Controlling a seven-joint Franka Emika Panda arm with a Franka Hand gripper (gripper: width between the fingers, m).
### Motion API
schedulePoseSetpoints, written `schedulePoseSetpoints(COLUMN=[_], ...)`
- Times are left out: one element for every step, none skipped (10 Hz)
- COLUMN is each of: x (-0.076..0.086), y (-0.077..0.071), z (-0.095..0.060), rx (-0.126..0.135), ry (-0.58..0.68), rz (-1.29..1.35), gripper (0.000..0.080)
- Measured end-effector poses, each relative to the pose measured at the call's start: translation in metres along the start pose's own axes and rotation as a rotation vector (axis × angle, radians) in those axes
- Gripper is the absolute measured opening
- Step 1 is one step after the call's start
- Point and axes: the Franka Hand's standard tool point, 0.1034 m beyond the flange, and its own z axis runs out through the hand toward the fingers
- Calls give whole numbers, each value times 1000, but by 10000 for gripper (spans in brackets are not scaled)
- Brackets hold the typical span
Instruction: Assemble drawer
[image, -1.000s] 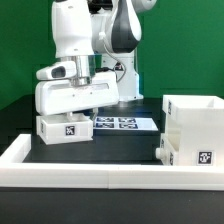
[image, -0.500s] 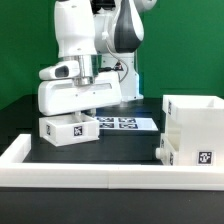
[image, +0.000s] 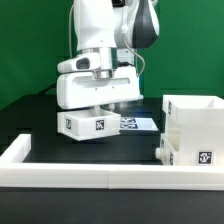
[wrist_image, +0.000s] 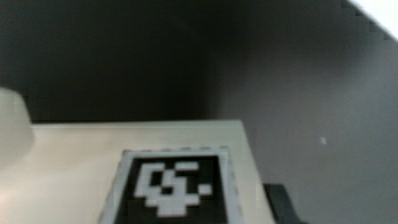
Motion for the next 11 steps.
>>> schedulePoseSetpoints(x=[7, 17, 35, 50, 59, 56, 54, 54, 53, 52, 57], y=[4, 6, 7, 5, 3, 2, 3, 3, 4, 8, 14], z=[-2, -3, -5, -6, -6, -5, -4, -4, -3, -1, -2], rx=[9, 24, 44, 58, 64, 68, 71, 73, 82, 101, 109], ry=[-6, -17, -35, -53, -60, -63, -64, -63, -63, -67, -70], rz=[-28, -85, -174, -231, -259, -257, -278, -343, -441, -540, -637], gripper=[41, 41, 41, 41, 41, 41, 41, 41, 41, 41, 41])
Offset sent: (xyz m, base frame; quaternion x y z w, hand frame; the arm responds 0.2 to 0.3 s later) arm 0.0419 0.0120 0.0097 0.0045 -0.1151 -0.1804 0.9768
